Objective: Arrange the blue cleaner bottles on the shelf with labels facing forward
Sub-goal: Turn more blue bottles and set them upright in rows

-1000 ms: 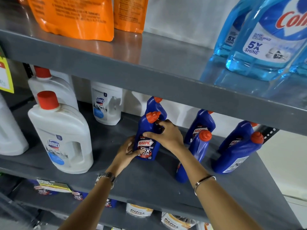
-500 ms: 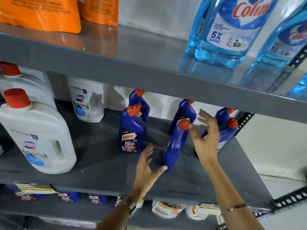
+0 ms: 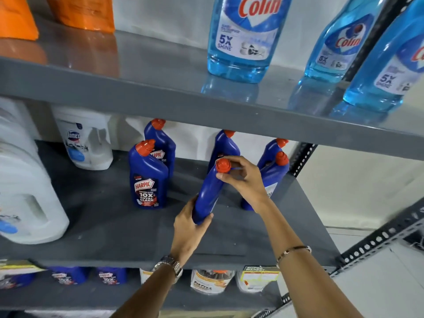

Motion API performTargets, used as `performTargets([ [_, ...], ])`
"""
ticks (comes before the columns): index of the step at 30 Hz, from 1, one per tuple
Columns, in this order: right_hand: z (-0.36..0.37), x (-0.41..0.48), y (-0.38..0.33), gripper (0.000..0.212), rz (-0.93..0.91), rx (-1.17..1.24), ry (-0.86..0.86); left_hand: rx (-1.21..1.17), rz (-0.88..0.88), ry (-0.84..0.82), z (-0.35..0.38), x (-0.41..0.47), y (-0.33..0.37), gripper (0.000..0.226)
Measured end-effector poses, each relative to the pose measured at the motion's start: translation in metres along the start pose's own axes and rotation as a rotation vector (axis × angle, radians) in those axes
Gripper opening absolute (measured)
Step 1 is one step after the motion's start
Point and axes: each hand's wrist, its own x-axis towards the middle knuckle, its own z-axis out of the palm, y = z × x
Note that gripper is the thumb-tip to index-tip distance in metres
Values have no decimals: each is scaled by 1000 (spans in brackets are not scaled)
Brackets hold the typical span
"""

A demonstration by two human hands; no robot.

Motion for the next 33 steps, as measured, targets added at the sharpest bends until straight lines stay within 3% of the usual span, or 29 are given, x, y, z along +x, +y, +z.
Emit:
performTargets([
  [6, -22, 1, -32, 47, -148, 71, 15, -77, 129, 22, -14, 6, 23, 47],
  [10, -25, 3, -40, 37, -176, -5, -36, -139, 94, -16, -14, 0, 31, 44],
  [13, -24, 4, -34, 31, -121, -18, -66, -298, 46, -22, -11, -8, 28, 70],
  [16, -27, 5, -30, 25, -87, 9, -21, -374, 49, 150, -5, -14, 29, 90],
  [20, -26, 5, -35, 28, -35, -87, 89, -349, 65, 374, 4, -11, 38, 52],
  [23, -29, 7, -41, 27, 84, -36, -28, -233, 56, 336, 12, -8, 40, 37],
  [26, -36, 8, -41, 28, 238, 182, -253, -317, 17, 249, 17, -8, 43, 62],
  [29, -37, 6, -33, 37, 221, 212, -393, -159, 16, 203, 20, -2, 37, 94],
  [33, -33, 8, -27, 50, 90, 93, -442, -39, -14, 83, 9, 9, 30, 92],
])
